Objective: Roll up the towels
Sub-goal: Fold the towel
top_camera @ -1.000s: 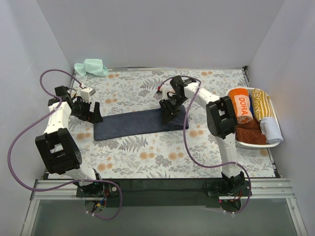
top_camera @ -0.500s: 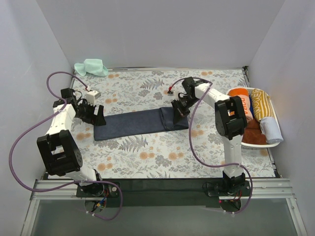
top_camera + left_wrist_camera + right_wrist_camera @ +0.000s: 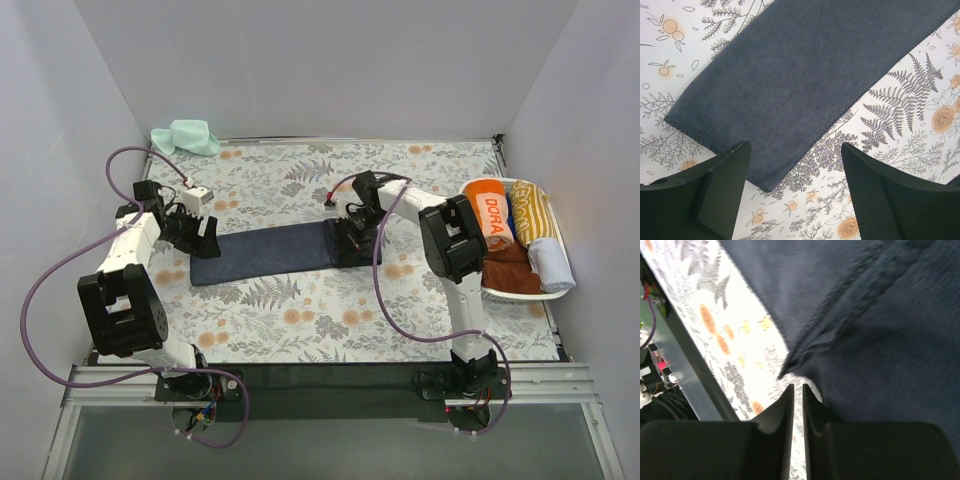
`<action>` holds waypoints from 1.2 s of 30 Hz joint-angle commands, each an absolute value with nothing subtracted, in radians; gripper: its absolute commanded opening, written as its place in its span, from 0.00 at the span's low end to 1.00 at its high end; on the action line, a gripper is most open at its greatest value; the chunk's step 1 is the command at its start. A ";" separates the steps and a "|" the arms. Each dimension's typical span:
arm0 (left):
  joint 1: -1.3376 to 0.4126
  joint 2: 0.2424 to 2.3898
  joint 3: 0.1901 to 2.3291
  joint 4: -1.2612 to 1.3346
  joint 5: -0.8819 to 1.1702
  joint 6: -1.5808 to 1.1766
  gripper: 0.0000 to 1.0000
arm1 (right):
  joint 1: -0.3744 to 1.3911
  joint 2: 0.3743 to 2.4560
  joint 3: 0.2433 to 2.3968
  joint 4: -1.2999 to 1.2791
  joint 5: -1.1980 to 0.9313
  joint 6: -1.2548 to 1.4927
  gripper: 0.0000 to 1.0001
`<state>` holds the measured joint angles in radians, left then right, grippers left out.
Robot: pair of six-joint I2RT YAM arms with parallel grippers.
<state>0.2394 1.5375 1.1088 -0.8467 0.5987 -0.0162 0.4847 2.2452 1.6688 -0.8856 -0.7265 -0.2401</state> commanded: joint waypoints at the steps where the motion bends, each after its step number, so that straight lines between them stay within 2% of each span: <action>1: 0.233 1.528 1.103 -0.830 0.610 -0.020 0.68 | 0.469 2.091 1.661 -0.876 -0.830 -0.267 0.17; 5: 0.227 1.528 1.097 -0.821 0.612 -0.021 0.68 | 0.457 2.034 1.680 -0.867 -0.683 -0.262 0.26; 7: 0.227 1.525 1.095 -0.816 0.611 -0.023 0.68 | 0.459 2.033 1.690 -0.859 -0.572 -0.261 0.26; 13: 0.225 1.525 1.097 -0.810 0.598 -0.031 0.69 | 0.482 2.077 1.715 -0.871 -0.480 -0.235 0.27; 15: 0.225 1.526 1.097 -0.808 0.594 -0.029 0.71 | 0.502 2.086 1.713 -0.877 -0.459 -0.236 0.32; 30: 0.224 1.539 1.098 -0.796 0.594 -0.044 0.77 | 0.591 2.206 1.772 -0.879 -0.405 -0.206 0.34; 36: 0.225 1.532 1.086 -0.790 0.594 -0.049 0.77 | 0.597 2.226 1.781 -0.879 -0.457 -0.193 0.34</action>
<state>0.2306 1.5505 1.0939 -0.8043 0.5907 -0.0425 0.5888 2.2143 1.7470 -0.8726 -0.4210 -0.2081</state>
